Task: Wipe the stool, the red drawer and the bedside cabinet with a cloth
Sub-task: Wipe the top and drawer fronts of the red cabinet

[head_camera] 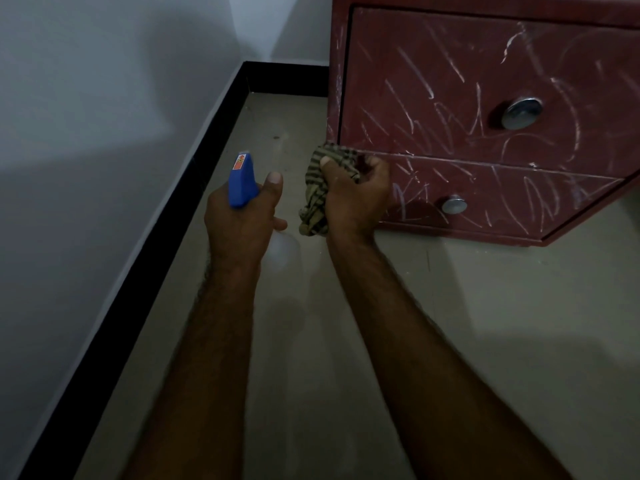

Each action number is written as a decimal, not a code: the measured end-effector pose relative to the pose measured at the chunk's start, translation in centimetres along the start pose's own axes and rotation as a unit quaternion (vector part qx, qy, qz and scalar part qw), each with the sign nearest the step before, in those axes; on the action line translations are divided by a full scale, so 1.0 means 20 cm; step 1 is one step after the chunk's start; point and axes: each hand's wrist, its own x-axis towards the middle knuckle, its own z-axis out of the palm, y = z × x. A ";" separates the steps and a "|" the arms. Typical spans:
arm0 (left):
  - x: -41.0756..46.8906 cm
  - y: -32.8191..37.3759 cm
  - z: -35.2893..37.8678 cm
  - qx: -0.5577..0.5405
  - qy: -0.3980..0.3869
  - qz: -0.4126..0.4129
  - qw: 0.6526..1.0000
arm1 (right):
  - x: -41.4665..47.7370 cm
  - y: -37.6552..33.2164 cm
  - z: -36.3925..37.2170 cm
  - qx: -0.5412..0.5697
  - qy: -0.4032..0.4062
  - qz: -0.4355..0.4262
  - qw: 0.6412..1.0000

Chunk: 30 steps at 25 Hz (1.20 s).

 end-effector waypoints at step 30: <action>-0.01 0.16 -0.03 -0.034 -0.010 0.012 0.999 | -0.01 -0.23 0.08 0.069 -0.003 0.003 0.998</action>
